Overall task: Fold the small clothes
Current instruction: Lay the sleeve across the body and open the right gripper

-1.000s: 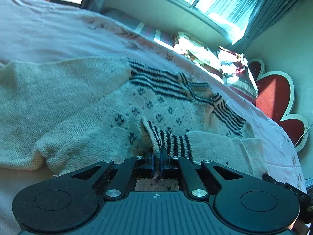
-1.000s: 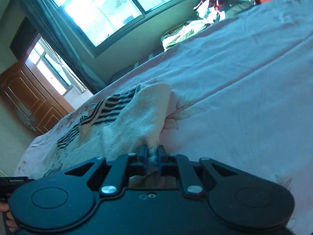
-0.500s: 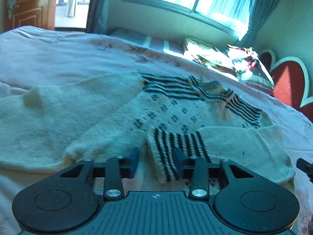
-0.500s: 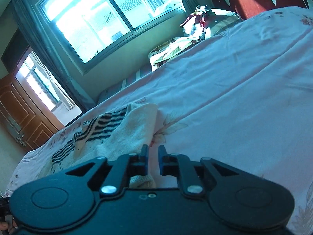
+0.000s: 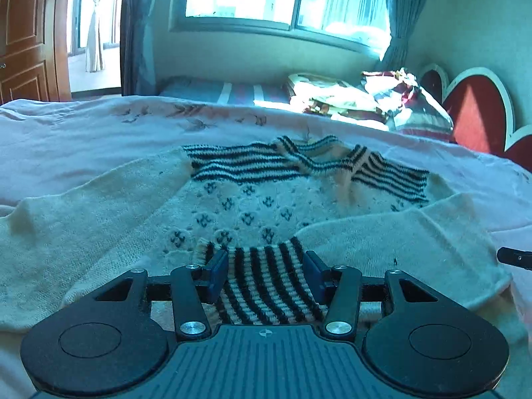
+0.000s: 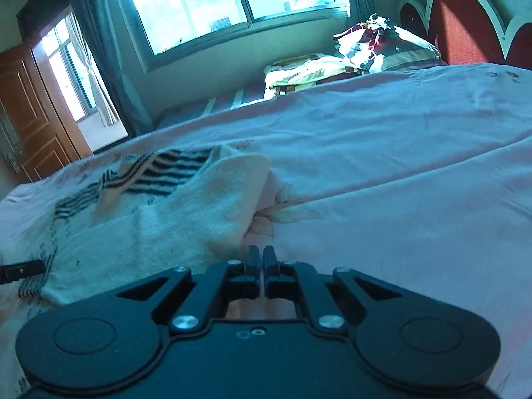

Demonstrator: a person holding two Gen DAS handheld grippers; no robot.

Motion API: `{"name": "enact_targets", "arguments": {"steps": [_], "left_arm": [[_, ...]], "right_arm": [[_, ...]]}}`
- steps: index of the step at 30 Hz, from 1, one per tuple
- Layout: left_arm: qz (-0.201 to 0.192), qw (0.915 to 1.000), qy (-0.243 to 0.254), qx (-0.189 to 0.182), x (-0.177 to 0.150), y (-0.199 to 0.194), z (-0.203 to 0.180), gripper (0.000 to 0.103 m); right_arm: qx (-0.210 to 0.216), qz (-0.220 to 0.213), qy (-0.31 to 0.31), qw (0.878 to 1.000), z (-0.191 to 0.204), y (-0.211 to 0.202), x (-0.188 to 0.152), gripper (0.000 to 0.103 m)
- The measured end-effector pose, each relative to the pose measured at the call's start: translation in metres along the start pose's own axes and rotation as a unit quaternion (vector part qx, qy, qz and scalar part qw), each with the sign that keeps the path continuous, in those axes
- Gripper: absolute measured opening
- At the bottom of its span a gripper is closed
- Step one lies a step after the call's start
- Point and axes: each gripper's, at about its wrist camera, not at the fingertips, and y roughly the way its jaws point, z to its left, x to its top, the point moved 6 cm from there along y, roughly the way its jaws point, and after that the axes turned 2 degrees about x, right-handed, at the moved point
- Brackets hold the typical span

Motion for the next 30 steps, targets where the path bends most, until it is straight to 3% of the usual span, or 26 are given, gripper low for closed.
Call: {"name": "enact_targets", "arguments": {"steps": [4,7,9,11,12,15,16,17,19,21,24,25,27,30], "left_arm": [[0.014,0.9998,-0.003,0.012,-0.005,0.013,0.005,0.05],[0.014,0.9997,0.008,0.021,-0.006,0.015,0.001,0.052],[0.013,0.9997,0.008,0.019,-0.007,0.016,0.0,0.055],[0.01,0.9996,0.014,0.021,-0.007,0.016,-0.002,0.056],[0.009,0.9996,0.017,0.022,-0.008,0.016,-0.002,0.056],[0.015,0.9993,0.018,0.028,-0.005,0.014,-0.004,0.056],[0.013,0.9992,0.018,0.032,-0.003,0.013,-0.004,0.056],[0.009,0.9992,0.015,0.035,-0.001,0.012,-0.004,0.056],[0.011,0.9993,0.001,0.035,-0.002,0.014,-0.001,0.056],[0.012,0.9992,0.007,0.038,-0.004,0.016,-0.002,0.056],[0.015,0.9989,0.01,0.044,-0.004,0.016,-0.004,0.057],[0.017,0.9988,0.011,0.045,-0.004,0.016,-0.004,0.057],[0.019,0.9986,0.013,0.048,-0.004,0.017,-0.004,0.057],[0.02,0.9982,0.02,0.053,-0.004,0.016,-0.006,0.058]], "right_arm": [[0.025,-0.035,-0.02,0.999,0.01,0.002,0.019,0.009],[0.018,-0.043,-0.032,0.998,0.013,0.02,0.036,0.019],[0.017,-0.038,-0.031,0.999,0.01,0.039,0.046,0.019],[0.018,-0.022,-0.044,0.999,0.008,0.059,0.049,0.011],[-0.005,-0.004,-0.061,0.998,0.006,0.072,0.047,0.006],[-0.011,0.002,-0.054,0.998,-0.001,0.079,0.049,0.003],[-0.011,0.003,-0.055,0.998,0.0,0.076,0.051,0.006],[-0.011,-0.007,-0.055,0.998,0.001,0.071,0.053,0.018],[-0.011,-0.037,-0.043,0.998,-0.003,0.058,0.057,0.03],[-0.009,-0.025,-0.012,1.0,-0.011,0.06,0.057,0.037],[0.024,0.024,0.02,0.999,-0.017,0.077,0.05,0.028],[0.018,0.02,0.003,1.0,-0.015,0.078,0.049,0.015],[-0.01,0.012,-0.034,0.999,-0.01,0.079,0.049,0.013],[-0.02,0.017,-0.045,0.999,-0.007,0.078,0.049,0.013]]}}
